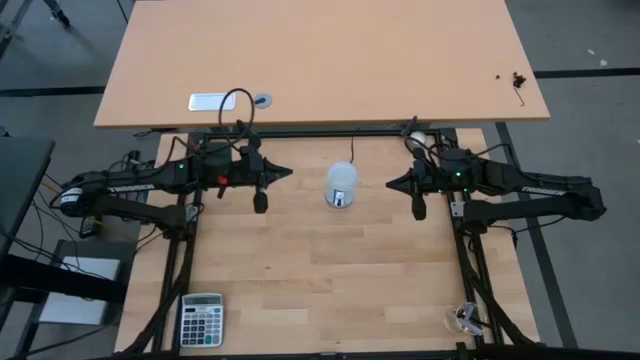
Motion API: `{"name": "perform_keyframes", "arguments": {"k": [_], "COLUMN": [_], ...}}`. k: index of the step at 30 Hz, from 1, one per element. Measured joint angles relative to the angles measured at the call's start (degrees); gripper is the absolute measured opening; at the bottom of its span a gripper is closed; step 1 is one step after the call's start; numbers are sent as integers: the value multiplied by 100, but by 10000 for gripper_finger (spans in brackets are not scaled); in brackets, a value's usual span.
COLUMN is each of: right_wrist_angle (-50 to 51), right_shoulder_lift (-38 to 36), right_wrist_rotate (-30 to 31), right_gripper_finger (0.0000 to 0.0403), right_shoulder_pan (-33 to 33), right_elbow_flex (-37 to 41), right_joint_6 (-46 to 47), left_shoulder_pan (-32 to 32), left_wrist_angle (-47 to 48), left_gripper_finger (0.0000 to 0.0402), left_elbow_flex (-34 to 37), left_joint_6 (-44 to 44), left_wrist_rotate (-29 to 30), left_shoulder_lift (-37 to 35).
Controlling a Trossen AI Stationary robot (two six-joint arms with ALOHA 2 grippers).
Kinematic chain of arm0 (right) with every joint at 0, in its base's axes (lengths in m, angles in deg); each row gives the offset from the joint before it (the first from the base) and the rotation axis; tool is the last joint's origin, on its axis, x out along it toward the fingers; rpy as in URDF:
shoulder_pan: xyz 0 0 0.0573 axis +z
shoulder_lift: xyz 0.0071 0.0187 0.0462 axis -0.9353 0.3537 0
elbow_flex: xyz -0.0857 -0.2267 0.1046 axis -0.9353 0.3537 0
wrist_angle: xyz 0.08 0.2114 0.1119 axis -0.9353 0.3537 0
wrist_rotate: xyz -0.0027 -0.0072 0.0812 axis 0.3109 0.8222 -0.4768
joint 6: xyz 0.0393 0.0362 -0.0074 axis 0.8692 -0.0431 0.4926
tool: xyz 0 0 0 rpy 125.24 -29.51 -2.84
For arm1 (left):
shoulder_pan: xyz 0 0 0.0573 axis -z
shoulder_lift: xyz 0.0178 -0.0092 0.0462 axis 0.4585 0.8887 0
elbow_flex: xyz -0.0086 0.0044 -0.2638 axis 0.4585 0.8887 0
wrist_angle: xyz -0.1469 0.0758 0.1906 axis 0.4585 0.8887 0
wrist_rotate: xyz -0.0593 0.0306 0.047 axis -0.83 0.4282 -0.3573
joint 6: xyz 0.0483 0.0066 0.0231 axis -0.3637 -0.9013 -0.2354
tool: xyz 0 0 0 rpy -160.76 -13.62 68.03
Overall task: Screw lightbulb
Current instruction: Remove the lightbulb from the silver lamp socket
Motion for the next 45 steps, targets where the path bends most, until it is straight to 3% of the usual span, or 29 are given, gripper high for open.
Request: {"name": "perform_keyframes", "arguments": {"k": [7, 21, 30, 45], "right_wrist_angle": [285, 650, 497, -241], "right_shoulder_lift": [-445, -789, -788, -785], "right_wrist_rotate": [85, 221, 196, 196], "right_gripper_finger": [5, 5, 5, 10], "right_shoulder_pan": [67, 86, 298, 366], "right_elbow_flex": [0, 0, 228, 988], "right_joint_6": [-9, 40, 159, 358], "left_shoulder_pan": [2, 56, 200, 225], "left_wrist_angle": [459, 399, -103, -946], "left_gripper_finger": [0, 0, 0, 0], "left_elbow_flex": [10, 873, 1657, 2527], "left_joint_6": [109, 265, 430, 579], "left_wrist_rotate": [-58, -140, -140, -138], "left_shoulder_lift": [-257, -908, -1365, -1366]}}
